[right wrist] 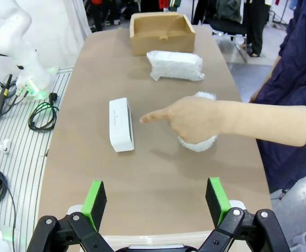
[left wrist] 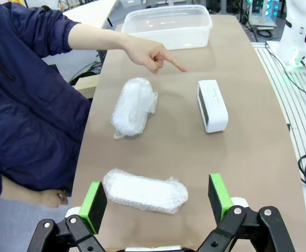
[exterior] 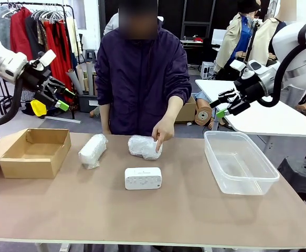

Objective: Separate and place wrapped and unwrapped clocks.
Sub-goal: Pick up the Digital clock indicated by the person.

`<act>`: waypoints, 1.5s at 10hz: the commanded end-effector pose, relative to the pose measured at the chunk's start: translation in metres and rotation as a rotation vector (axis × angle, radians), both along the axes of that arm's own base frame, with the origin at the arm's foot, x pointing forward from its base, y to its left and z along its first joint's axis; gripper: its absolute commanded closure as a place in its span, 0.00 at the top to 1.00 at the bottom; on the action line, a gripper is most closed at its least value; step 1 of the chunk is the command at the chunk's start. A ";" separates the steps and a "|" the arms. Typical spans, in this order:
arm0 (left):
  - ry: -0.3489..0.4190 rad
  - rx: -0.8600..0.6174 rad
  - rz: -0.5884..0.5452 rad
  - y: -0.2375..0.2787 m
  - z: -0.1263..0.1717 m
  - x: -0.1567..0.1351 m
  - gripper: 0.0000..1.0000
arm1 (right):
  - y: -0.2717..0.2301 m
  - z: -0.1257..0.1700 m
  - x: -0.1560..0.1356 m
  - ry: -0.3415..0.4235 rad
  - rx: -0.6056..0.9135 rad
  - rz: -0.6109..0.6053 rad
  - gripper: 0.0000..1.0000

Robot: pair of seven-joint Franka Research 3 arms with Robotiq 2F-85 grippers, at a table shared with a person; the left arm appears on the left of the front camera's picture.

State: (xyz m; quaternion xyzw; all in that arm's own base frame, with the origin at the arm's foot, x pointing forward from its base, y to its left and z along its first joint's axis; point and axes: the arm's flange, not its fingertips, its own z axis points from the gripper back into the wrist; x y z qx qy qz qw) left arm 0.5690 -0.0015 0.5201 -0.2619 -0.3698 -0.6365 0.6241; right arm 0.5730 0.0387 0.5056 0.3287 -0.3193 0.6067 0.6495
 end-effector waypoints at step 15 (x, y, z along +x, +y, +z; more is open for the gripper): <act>-0.002 0.000 0.002 0.001 0.000 0.000 1.00 | 0.000 0.002 -0.001 0.003 0.002 0.002 1.00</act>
